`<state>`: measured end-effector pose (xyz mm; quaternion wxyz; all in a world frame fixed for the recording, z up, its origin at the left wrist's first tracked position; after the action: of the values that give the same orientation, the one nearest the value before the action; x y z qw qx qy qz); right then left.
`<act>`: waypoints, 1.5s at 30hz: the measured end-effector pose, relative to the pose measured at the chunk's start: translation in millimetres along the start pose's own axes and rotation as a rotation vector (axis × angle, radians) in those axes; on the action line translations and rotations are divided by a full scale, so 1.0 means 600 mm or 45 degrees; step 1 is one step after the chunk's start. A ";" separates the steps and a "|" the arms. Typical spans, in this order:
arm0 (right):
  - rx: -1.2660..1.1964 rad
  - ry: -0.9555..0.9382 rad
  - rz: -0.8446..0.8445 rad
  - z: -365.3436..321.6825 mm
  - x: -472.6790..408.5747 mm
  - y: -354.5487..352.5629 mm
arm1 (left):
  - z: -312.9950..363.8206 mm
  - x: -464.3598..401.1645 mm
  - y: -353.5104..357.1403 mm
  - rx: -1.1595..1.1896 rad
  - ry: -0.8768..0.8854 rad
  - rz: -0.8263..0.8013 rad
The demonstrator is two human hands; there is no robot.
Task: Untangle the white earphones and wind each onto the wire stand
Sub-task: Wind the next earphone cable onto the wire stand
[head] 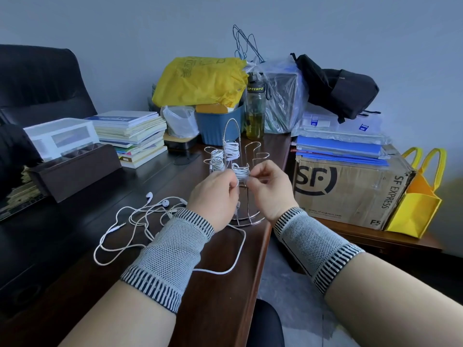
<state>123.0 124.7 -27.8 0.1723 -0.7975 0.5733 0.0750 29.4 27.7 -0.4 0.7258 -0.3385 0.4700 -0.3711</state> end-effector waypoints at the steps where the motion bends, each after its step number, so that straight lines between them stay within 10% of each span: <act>1: 0.057 -0.099 -0.045 -0.003 0.008 0.001 | 0.001 0.002 0.000 0.002 0.011 0.003; 15: 0.221 -0.272 -0.005 -0.014 0.017 0.003 | 0.014 0.002 -0.016 -0.004 0.014 0.200; 31: -0.462 0.282 0.026 0.007 0.009 0.000 | -0.019 0.005 0.029 1.004 -0.602 0.253; 45: -0.565 0.408 0.014 0.007 0.012 -0.008 | -0.003 0.011 0.061 1.382 -0.712 0.377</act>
<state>130.3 121.3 -32.9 -0.0999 -0.8144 0.5670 0.0726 37.5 40.1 -34.6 0.9335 0.0625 0.0489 -0.3496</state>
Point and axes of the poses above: each hand's wrist, its own x-axis away from the middle knuckle, its own y-axis out of the palm, z = x × y, the point moved 4 cm from there along -x, towards the middle knuckle, and after that the axes turned 5 degrees about y, right-handed, at the moved point
